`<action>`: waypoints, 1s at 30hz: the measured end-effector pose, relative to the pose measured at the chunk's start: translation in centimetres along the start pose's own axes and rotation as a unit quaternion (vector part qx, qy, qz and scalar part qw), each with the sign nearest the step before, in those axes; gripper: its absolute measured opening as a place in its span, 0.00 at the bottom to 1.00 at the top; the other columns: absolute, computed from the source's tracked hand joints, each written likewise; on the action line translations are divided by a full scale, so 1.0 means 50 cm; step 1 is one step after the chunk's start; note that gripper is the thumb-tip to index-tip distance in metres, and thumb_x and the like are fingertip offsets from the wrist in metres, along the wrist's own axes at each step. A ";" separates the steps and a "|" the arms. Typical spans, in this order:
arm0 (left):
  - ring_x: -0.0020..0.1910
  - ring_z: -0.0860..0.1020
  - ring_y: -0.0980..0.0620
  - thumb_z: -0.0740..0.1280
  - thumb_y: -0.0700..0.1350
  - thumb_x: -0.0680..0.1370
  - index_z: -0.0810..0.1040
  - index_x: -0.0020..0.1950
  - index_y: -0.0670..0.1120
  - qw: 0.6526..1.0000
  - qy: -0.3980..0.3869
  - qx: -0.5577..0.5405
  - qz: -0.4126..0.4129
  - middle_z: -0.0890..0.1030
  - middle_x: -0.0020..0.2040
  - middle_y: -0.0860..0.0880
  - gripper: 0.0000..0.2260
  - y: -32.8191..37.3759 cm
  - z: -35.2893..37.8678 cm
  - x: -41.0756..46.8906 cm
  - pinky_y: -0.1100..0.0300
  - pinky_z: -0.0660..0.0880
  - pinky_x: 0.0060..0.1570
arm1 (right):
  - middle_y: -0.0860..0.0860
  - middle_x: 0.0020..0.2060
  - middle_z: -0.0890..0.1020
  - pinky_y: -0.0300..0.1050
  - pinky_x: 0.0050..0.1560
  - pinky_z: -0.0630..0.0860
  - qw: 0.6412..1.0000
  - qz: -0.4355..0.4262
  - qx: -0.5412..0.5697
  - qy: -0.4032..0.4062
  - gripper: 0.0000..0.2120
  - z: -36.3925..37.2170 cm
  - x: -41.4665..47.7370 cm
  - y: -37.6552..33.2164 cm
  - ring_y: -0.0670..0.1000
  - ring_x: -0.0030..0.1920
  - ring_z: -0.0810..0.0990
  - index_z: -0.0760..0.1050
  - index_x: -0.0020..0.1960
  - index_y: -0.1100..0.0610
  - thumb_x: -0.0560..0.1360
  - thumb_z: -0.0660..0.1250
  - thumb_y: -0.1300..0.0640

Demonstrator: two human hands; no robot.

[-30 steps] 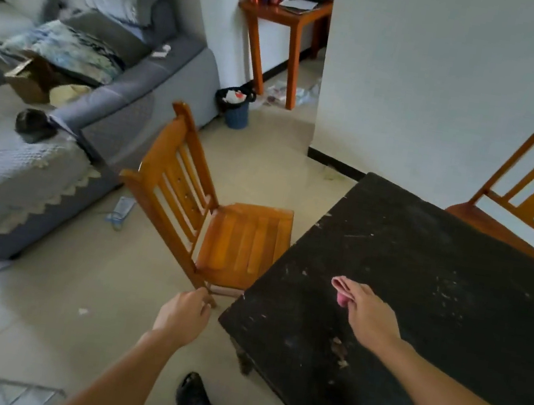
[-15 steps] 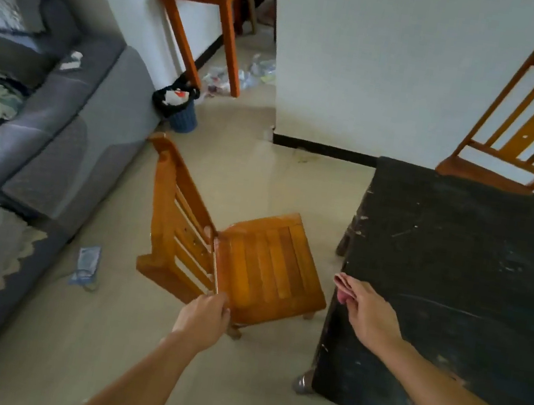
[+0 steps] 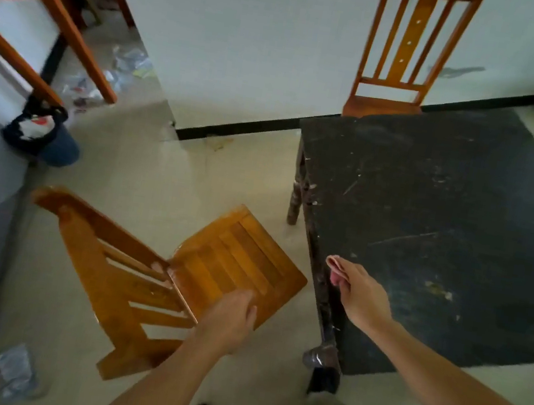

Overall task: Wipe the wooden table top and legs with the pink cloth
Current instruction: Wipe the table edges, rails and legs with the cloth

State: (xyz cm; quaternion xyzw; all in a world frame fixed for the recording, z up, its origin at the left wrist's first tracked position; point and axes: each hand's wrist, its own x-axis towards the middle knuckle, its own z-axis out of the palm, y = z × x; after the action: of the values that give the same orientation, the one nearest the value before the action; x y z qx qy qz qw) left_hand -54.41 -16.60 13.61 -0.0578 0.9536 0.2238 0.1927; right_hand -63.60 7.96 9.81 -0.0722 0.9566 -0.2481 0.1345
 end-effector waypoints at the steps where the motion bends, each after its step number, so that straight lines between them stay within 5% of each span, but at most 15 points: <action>1: 0.51 0.74 0.56 0.58 0.49 0.82 0.73 0.57 0.52 1.000 -0.011 0.001 0.025 0.75 0.53 0.53 0.08 -0.006 -0.001 0.007 0.63 0.69 0.47 | 0.44 0.51 0.77 0.43 0.48 0.76 1.000 0.004 0.006 0.024 0.14 0.006 -0.017 -0.002 0.46 0.46 0.79 0.71 0.65 0.48 0.81 0.60 0.58; 4: 0.49 0.73 0.59 0.59 0.49 0.81 0.73 0.57 0.53 0.993 -0.035 0.011 0.110 0.75 0.52 0.54 0.07 -0.023 0.000 0.018 0.64 0.70 0.46 | 0.45 0.50 0.77 0.47 0.48 0.78 0.992 0.063 0.016 0.104 0.10 0.034 -0.086 -0.009 0.47 0.44 0.80 0.74 0.59 0.49 0.80 0.61 0.58; 10: 0.46 0.75 0.52 0.57 0.47 0.82 0.75 0.51 0.48 0.969 -0.092 0.046 0.226 0.77 0.48 0.49 0.08 -0.043 0.051 -0.032 0.56 0.75 0.47 | 0.51 0.54 0.80 0.41 0.49 0.70 0.934 0.248 0.076 0.248 0.17 0.130 -0.293 -0.022 0.50 0.50 0.78 0.73 0.68 0.55 0.80 0.61 0.59; 15: 0.47 0.78 0.50 0.57 0.46 0.81 0.76 0.50 0.48 0.941 -0.138 0.178 0.252 0.80 0.49 0.48 0.08 -0.092 0.154 -0.112 0.56 0.73 0.47 | 0.53 0.55 0.82 0.45 0.51 0.73 0.892 0.340 0.114 0.276 0.16 0.216 -0.457 -0.040 0.55 0.54 0.80 0.73 0.68 0.55 0.80 0.63 0.57; 19: 0.56 0.73 0.45 0.60 0.45 0.77 0.74 0.57 0.49 0.861 -0.131 0.430 0.237 0.76 0.56 0.46 0.09 -0.177 0.175 -0.127 0.49 0.66 0.55 | 0.47 0.46 0.80 0.41 0.46 0.68 0.894 0.351 0.139 0.241 0.11 0.304 -0.528 -0.054 0.54 0.50 0.80 0.77 0.60 0.53 0.79 0.64 0.60; 22: 0.59 0.72 0.39 0.62 0.45 0.77 0.72 0.61 0.45 0.787 -0.112 0.566 0.219 0.75 0.59 0.42 0.13 -0.229 0.157 -0.113 0.45 0.66 0.59 | 0.50 0.49 0.81 0.41 0.46 0.67 0.903 0.344 0.138 0.215 0.13 0.364 -0.546 -0.066 0.55 0.51 0.80 0.77 0.62 0.54 0.78 0.65 0.61; 30: 0.50 0.77 0.44 0.64 0.46 0.79 0.75 0.52 0.43 0.666 -0.102 0.672 0.308 0.78 0.49 0.43 0.07 -0.299 0.116 -0.109 0.49 0.72 0.54 | 0.45 0.47 0.78 0.42 0.46 0.70 0.917 0.302 0.174 0.194 0.12 0.426 -0.512 -0.155 0.50 0.48 0.79 0.77 0.60 0.53 0.79 0.63 0.62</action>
State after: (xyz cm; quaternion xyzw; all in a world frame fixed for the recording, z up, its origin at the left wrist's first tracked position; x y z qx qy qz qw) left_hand -44.47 -27.20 4.90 0.4075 0.7836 -0.4265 0.1952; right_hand -32.38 -3.22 1.42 0.2939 0.8821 -0.3672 0.0252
